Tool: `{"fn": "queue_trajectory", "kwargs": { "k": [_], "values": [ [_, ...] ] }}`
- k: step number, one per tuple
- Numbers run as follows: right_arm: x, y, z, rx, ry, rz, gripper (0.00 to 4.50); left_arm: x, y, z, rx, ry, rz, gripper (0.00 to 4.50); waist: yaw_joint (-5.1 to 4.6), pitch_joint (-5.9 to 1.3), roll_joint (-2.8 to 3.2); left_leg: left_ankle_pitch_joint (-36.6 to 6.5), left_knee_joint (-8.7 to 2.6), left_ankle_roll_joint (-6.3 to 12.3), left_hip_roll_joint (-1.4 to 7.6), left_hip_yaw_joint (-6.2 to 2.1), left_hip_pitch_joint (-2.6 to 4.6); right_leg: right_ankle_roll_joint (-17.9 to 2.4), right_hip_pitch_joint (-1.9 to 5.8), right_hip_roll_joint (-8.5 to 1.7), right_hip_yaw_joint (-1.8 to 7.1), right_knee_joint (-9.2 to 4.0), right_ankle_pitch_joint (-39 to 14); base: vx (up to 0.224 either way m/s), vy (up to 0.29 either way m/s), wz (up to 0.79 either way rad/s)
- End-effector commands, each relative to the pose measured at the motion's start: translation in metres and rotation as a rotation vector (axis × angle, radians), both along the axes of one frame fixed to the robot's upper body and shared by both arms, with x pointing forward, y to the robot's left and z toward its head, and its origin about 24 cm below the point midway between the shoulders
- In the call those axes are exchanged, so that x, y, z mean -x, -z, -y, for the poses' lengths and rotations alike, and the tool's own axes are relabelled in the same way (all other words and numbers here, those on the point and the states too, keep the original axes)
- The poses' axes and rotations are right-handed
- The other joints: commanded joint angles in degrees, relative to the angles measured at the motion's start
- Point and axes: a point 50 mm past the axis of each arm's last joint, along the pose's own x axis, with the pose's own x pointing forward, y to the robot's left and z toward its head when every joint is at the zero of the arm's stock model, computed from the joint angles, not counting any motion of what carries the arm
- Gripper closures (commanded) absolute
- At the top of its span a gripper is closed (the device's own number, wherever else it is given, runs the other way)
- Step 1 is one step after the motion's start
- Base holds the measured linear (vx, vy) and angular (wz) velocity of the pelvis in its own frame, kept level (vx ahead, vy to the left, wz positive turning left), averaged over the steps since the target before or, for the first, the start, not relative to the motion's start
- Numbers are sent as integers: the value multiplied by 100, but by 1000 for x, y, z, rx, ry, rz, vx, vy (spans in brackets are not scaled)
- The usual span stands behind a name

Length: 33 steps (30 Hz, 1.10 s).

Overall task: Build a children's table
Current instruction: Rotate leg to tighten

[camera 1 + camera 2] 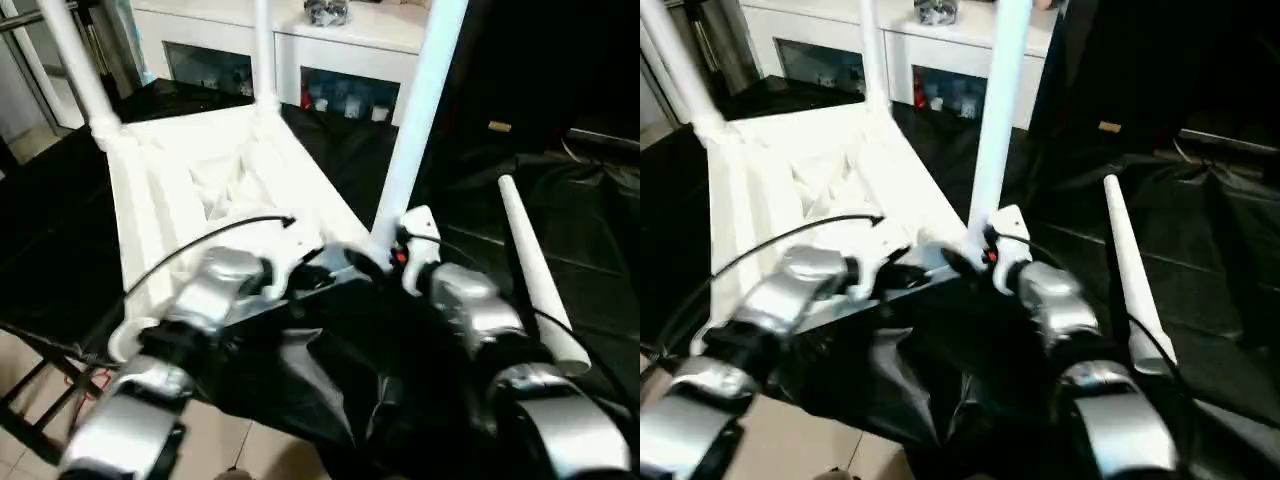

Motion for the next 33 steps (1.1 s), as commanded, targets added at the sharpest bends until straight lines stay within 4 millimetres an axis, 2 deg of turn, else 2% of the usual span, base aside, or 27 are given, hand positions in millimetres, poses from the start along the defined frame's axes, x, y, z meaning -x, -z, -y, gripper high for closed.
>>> {"fn": "queue_trajectory", "kwargs": {
  "k": [1,2,4,9,11,13,16,18,21,27,33],
  "values": [
    [6,2,-8,-10,-98,-20,4,4,-8,15,62,103,21,450,25,-360,14,-886,-272,422,158,15,-2,-1253,347,-434,268,-350,-373,0,0,0],
    [10,1,-4,-2,-184,-32,4,7,-9,10,54,144,19,450,29,-361,3,-860,-272,421,152,9,4,-1291,355,-427,254,-347,-341,0,0,0],
    [14,0,0,11,-247,-29,4,9,-10,6,60,164,5,450,44,-355,12,-918,-266,427,170,15,7,-1330,335,-447,255,-350,-415,0,0,0],
    [21,-4,7,11,-369,-40,4,15,-12,-3,65,240,-27,450,81,-341,6,-1078,-278,352,171,14,11,-1248,321,-455,262,-380,-829,0,0,0],
    [22,-4,7,16,-382,-44,4,17,-11,-5,63,253,-39,450,90,-336,4,-1092,-284,324,172,11,18,-1226,312,-458,260,-390,-921,0,0,0],
    [23,-3,7,24,-389,-46,32,18,-11,-5,61,261,-45,450,99,-342,9,-1063,-285,293,176,8,25,-1223,307,-457,262,-384,-889,0,0,0],
    [26,-2,6,17,-415,-58,43,20,-10,-7,57,271,-54,450,107,-353,-5,-958,-277,307,174,10,18,-1257,316,-453,263,-356,-671,0,0,0],
    [27,-2,5,1,-425,-66,76,21,-10,-7,59,273,-57,450,129,-353,0,-936,-270,332,170,16,18,-1274,316,-448,261,-355,-625,0,0,0],
    [28,-2,5,-1,-432,-71,87,21,-9,-7,59,274,-59,450,149,-349,6,-962,-277,303,170,13,28,-1228,310,-451,262,-369,-748,0,0,0],
    [30,0,3,-11,-422,-85,147,20,-9,-6,59,256,-51,450,162,-354,1,-957,-272,270,165,12,24,-1189,313,-453,264,-366,-780,0,0,0],
    [31,6,-2,-22,-368,-110,168,16,-9,2,90,198,-38,450,163,-342,-8,-992,-279,248,162,12,24,-1165,309,-452,261,-380,-850,0,0,0]
  ]
}}
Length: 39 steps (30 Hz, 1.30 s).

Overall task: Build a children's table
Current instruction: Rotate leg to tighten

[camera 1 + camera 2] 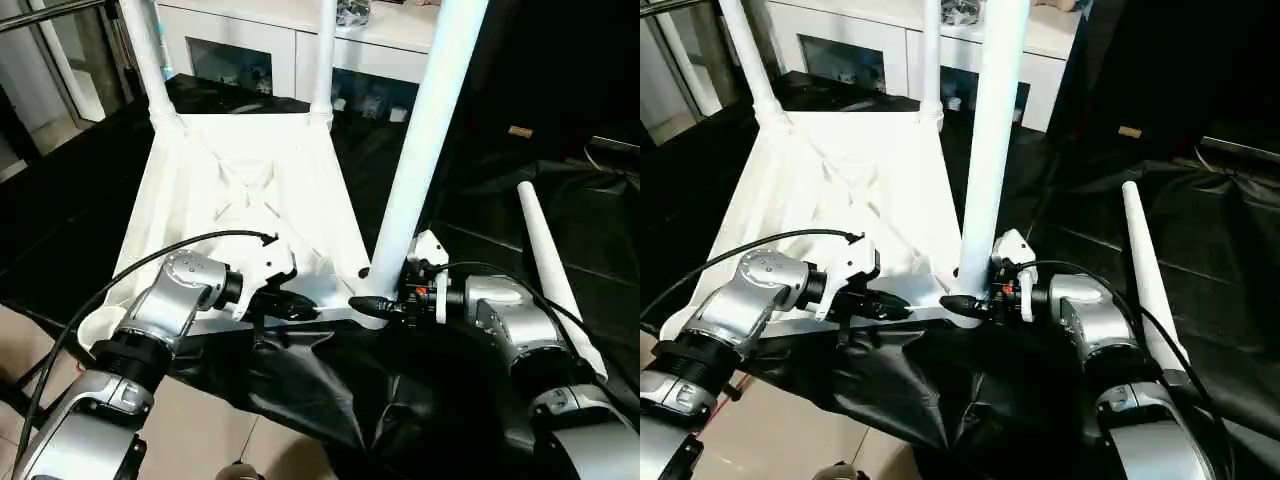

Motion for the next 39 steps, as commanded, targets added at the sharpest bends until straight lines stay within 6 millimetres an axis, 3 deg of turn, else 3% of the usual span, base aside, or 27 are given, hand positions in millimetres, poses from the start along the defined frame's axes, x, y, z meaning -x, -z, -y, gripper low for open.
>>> {"fn": "queue_trajectory", "kwargs": {
  "k": [1,5,6,8,9,11,12,14,15,16,20,21,24,31,39],
  "values": [
    [4,10,-15,3,4,-48,170,-4,-9,24,89,-4,37,450,-25,-346,2,-1055,-317,220,160,9,45,-1141,310,-459,266,-405,-992,0,0,0],
    [-6,22,-20,52,230,-61,172,-14,-9,36,82,-113,78,450,-84,-302,-15,-1432,-356,45,129,-15,87,-885,279,-488,271,-514,-1981,0,0,0],
    [-9,28,-24,67,346,-82,173,-21,-10,44,77,-177,101,450,-102,-303,-31,-1430,-367,-15,126,-19,93,-805,268,-482,282,-528,-2122,0,0,0],
    [-11,30,-27,68,390,-89,173,-23,-10,48,75,-208,110,450,-119,-305,-23,-1481,-368,-54,124,-28,113,-755,255,-486,278,-549,-2232,0,0,0],
    [-13,34,-33,71,494,-117,173,-29,-12,57,75,-287,133,450,-138,-307,-27,-1457,-370,-38,126,-25,95,-755,261,-482,286,-543,-2137,0,0,0],
    [-15,34,-35,75,531,-122,173,-31,-12,60,76,-306,138,450,-146,-318,-24,-1447,-360,-12,117,-23,104,-776,257,-476,282,-540,-2066,0,0,0],
    [-18,37,-41,97,637,-137,173,-34,-14,69,78,-346,154,450,-150,-324,15,-1367,-363,-16,127,-28,86,-822,262,-482,292,-515,-1868,0,0,0],
    [-19,37,-44,108,660,-137,173,-34,-15,72,81,-353,159,450,-184,-335,2,-1350,-364,-48,117,-27,82,-863,269,-460,279,-504,-1706,0,0,0],
    [-21,36,-48,105,666,-125,173,-33,-15,76,94,-346,158,450,-184,-342,52,-1340,-355,-38,121,-28,79,-910,273,-465,285,-482,-1524,0,0,0],
    [-21,35,-50,98,663,-116,117,-33,-16,78,100,-341,157,450,-197,-342,29,-1336,-352,-10,117,-21,65,-920,281,-461,284,-487,-1445,0,0,0],
    [-24,29,-53,33,655,-140,97,-28,-15,78,116,-289,143,450,-196,-353,17,-1173,-342,131,112,-15,43,-966,310,-457,283,-457,-1156,0,0,0],
    [-25,27,-52,33,617,-125,63,-26,-14,75,117,-264,139,450,-200,-354,17,-1147,-340,143,111,-12,40,-994,316,-455,281,-451,-1088,0,0,0],
    [-25,23,-47,60,542,-71,44,-22,-13,66,136,-215,136,450,-202,-350,13,-1213,-341,163,113,-14,33,-1028,327,-464,277,-455,-1145,0,0,0],
    [-23,14,-29,31,362,-29,44,-14,-12,48,146,-113,105,450,-215,-352,21,-1126,-333,265,142,0,36,-1166,325,-453,280,-418,-886,0,0,0],
    [-10,3,-5,-6,88,-11,44,-6,-13,22,110,-7,78,450,-116,-356,18,-978,-301,407,171,20,24,-1245,321,-449,262,-382,-686,0,0,0]
  ]
}}
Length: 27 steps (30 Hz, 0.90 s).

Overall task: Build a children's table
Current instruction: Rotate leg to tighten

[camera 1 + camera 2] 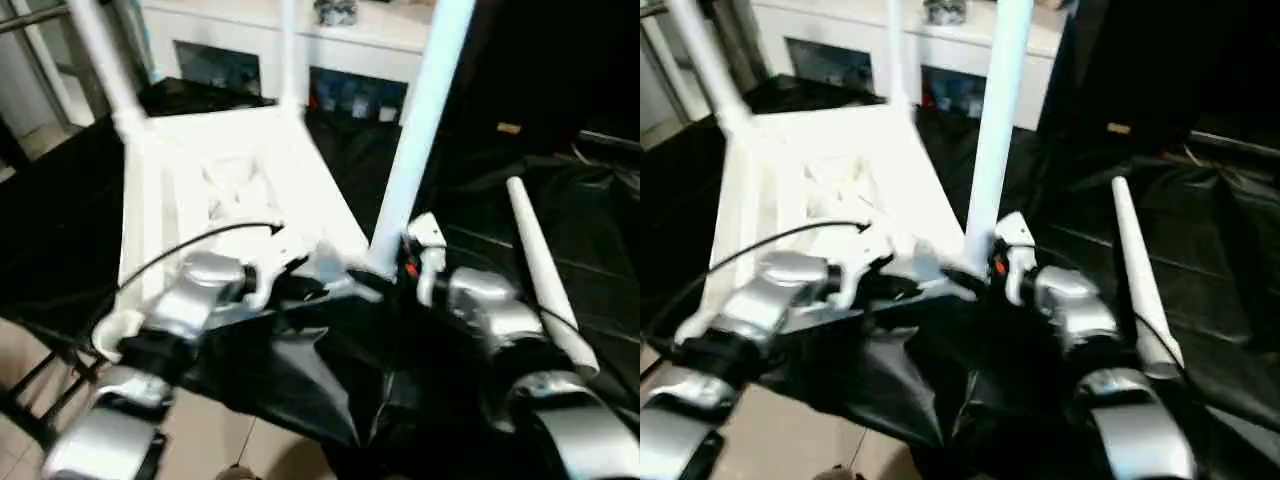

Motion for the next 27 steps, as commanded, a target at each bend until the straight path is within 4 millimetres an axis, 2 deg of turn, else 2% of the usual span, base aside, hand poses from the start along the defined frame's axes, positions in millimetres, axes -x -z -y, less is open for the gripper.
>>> {"fn": "queue_trajectory", "kwargs": {
  "k": [1,5,7,8,11,12,13,18,20,22,23,24,27],
  "values": [
    [5,3,-5,-5,-65,-31,44,2,-14,17,77,102,47,450,4,-351,5,-1003,-297,394,173,19,33,-1254,312,-446,264,-377,-719,0,0,0],
    [9,1,0,-24,-125,-58,86,6,-14,7,64,141,7,450,15,-349,4,-1048,-311,296,177,4,29,-1241,320,-461,263,-379,-853,0,0,0],
    [11,1,-1,-28,-155,-65,96,8,-14,4,60,154,-4,450,26,-356,-1,-994,-303,321,168,10,26,-1246,323,-460,265,-372,-807,0,0,0],
    [11,1,-1,-28,-155,-65,120,8,-14,4,60,154,-4,450,30,-359,5,-956,-297,335,172,14,31,-1269,311,-451,266,-363,-707,0,0,0],
    [13,1,-2,-33,-179,-75,128,9,-14,2,57,161,-12,450,46,-356,3,-923,-298,319,169,15,32,-1291,310,-448,262,-358,-655,0,0,0],
    [15,1,-4,-38,-193,-79,155,10,-14,1,57,167,-15,450,69,-357,13,-946,-295,307,169,16,36,-1276,312,-457,266,-361,-701,0,0,0],
    [15,2,-4,-40,-199,-81,163,10,-13,1,57,168,-16,450,75,-357,9,-953,-300,301,173,14,42,-1264,313,-455,265,-365,-706,0,0,0],
    [18,5,-9,-49,-200,-94,171,7,-13,3,54,130,2,450,90,-356,0,-981,-301,260,165,13,37,-1213,312,-458,266,-373,-817,0,0,0],
    [14,13,-14,-13,-76,-87,174,-1,-13,9,54,34,29,450,90,-352,1,-987,-308,228,171,10,45,-1199,298,-460,267,-378,-854,0,0,0],
    [8,20,-18,33,66,-86,174,-10,-13,14,45,-59,53,450,51,-334,-7,-1095,-324,110,148,4,54,-1162,279,-468,275,-405,-1048,0,0,0],
    [4,24,-19,54,146,-93,174,-13,-13,17,39,-91,64,450,33,-329,-10,-1189,-338,33,134,-11,54,-1079,292,-478,275,-433,-1341,0,0,0],
    [4,24,-19,55,153,-93,176,-13,-13,17,38,-94,65,450,8,-312,-11,-1311,-357,-38,128,-26,54,-973,293,-489,271,-464,-1692,0,0,0],
    [-3,32,-25,71,369,-128,177,-24,-14,26,26,-212,94,450,-47,-320,-9,-1364,-348,-57,117,-18,76,-867,268,-482,295,-493,-1821,0,0,0]
  ]
}}
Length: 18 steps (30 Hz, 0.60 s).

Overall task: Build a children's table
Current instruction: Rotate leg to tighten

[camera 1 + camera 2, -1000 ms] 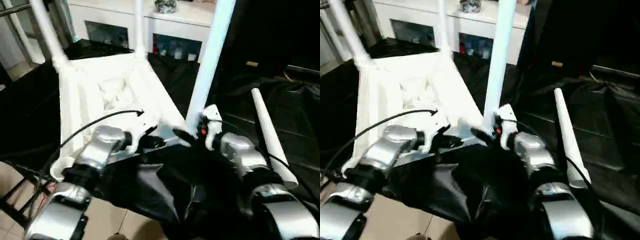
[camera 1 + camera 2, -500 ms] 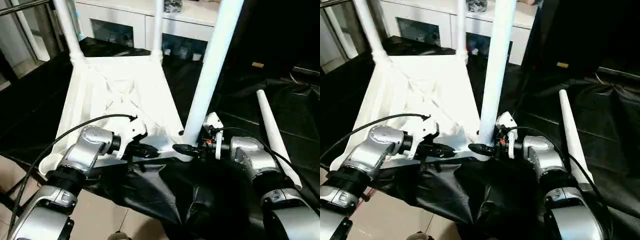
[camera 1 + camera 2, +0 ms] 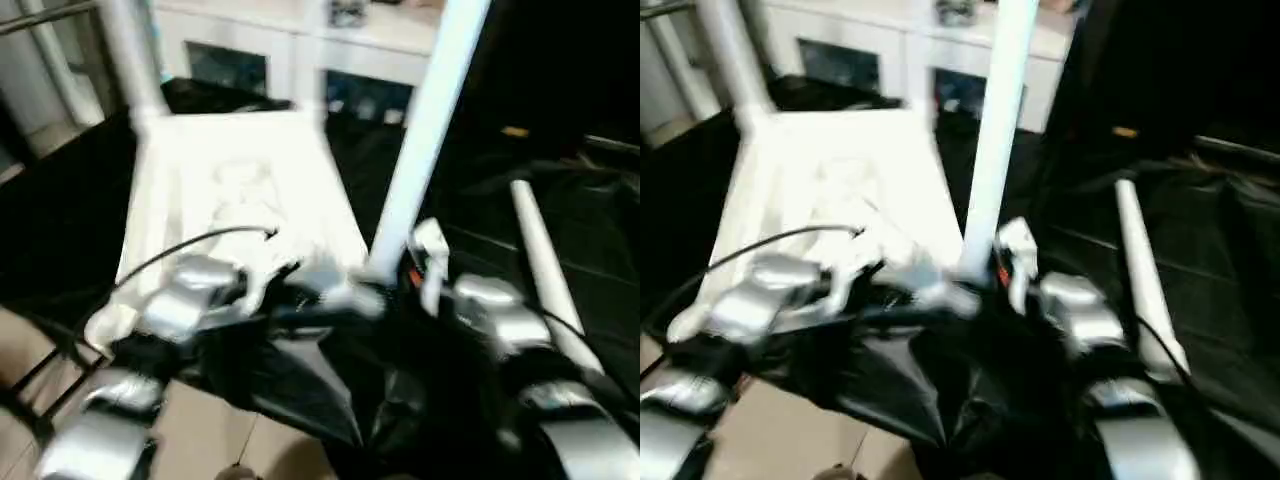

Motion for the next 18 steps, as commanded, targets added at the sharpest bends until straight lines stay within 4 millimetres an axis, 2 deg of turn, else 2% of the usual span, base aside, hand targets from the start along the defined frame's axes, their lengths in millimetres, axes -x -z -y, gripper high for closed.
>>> {"fn": "queue_trajectory", "kwargs": {
  "k": [1,2,5,6,7,9,10,12,18],
  "values": [
    [10,27,-11,68,59,-128,178,-14,-17,11,32,-92,82,450,-23,-325,-3,-1354,-363,-49,116,-22,33,-876,263,-476,280,-508,-1798,0,0,0],
    [8,30,-16,59,145,-157,178,-19,-19,16,36,-143,93,450,-37,-334,5,-1276,-351,-31,111,-9,29,-889,260,-465,285,-503,-1662,0,0,0],
    [7,32,-30,46,206,-179,178,-22,-21,29,48,-187,111,450,-42,-352,37,-1200,-348,-26,114,-21,23,-958,278,-462,278,-469,-1345,0,0,0],
    [7,32,-31,43,204,-177,122,-22,-21,30,50,-187,111,450,-48,-353,31,-1203,-349,-16,118,-18,21,-980,278,-457,277,-464,-1274,0,0,0],
    [7,31,-34,38,198,-174,108,-21,-21,32,53,-184,111,450,-41,-363,20,-1139,-334,60,110,-9,9,-1029,296,-451,279,-443,-1018,0,0,0],
    [5,27,-41,6,180,-168,106,-17,-20,39,67,-147,103,450,-42,-364,38,-1090,-335,109,112,-8,1,-1082,302,-453,275,-432,-834,0,0,0],
    [4,26,-43,11,170,-157,99,-16,-19,41,72,-125,101,450,-55,-361,28,-1090,-340,117,112,-11,-5,-1109,314,-453,269,-429,-822,0,0,0],
    [3,23,-43,36,146,-131,66,-13,-18,41,76,-90,97,450,-63,-348,33,-1180,-342,113,113,-8,4,-1117,302,-455,269,-447,-962,0,0,0],
    [3,12,-31,48,-36,-35,66,-4,-15,29,68,28,74,450,-104,-358,31,-1142,-337,201,125,-13,-15,-1175,330,-459,270,-429,-810,0,0,0]
  ]
}}
